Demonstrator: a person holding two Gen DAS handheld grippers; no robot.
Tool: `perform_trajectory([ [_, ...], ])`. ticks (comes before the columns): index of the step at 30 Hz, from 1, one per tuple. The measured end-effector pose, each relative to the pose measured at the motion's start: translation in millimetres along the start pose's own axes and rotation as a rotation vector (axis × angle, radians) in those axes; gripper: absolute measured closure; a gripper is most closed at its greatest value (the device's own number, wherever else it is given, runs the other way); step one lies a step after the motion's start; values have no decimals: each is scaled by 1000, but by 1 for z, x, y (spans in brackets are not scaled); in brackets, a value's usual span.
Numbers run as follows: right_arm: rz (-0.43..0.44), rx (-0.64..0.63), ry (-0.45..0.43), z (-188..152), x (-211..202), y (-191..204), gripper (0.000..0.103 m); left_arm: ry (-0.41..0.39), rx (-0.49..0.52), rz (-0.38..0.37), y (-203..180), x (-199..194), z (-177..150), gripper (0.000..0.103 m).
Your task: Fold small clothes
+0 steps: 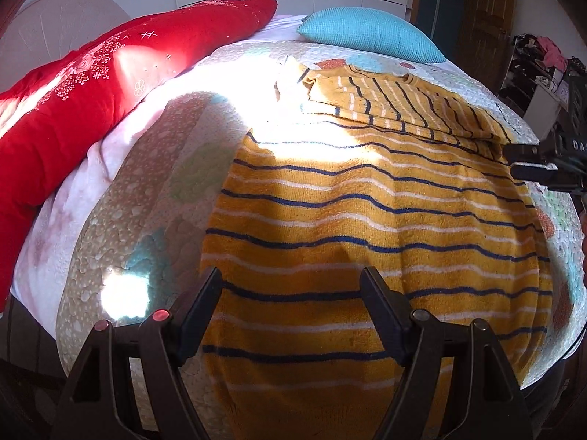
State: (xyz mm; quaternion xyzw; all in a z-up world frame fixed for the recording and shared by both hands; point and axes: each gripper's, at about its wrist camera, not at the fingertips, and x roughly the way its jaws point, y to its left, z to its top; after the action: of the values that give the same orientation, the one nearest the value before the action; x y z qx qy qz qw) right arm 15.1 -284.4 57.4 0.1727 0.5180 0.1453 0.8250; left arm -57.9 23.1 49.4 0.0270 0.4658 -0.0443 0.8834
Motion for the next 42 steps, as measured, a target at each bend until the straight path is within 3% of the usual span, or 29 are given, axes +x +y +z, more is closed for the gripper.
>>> perform_trajectory([
  [5, -148, 13, 26, -49, -14, -35, 37, 10, 2, -12, -3, 2, -3, 27],
  [10, -180, 136, -26, -77, -48, -78, 36, 15, -6, -21, -4, 4, -4, 27],
  [17, -97, 186, -81, -103, -57, -71, 36, -10, -14, -17, 0, -7, -8, 27],
  [22, -7, 169, -95, -120, -44, -45, 36, -47, -126, 50, 46, -18, -12, 27],
  [25, -4, 144, -98, -128, -35, -30, 34, -36, -196, 62, 75, -18, -19, 27],
  [30, -12, 125, -122, -141, -32, -18, 32, 10, -267, -4, 99, -7, -39, 27],
  [35, 30, 129, -130, -157, -33, -16, 30, 6, -249, -66, 92, -6, -49, 27],
  [42, 176, 249, -191, -166, -36, -39, 23, 13, -246, -183, 76, -8, -48, 27],
])
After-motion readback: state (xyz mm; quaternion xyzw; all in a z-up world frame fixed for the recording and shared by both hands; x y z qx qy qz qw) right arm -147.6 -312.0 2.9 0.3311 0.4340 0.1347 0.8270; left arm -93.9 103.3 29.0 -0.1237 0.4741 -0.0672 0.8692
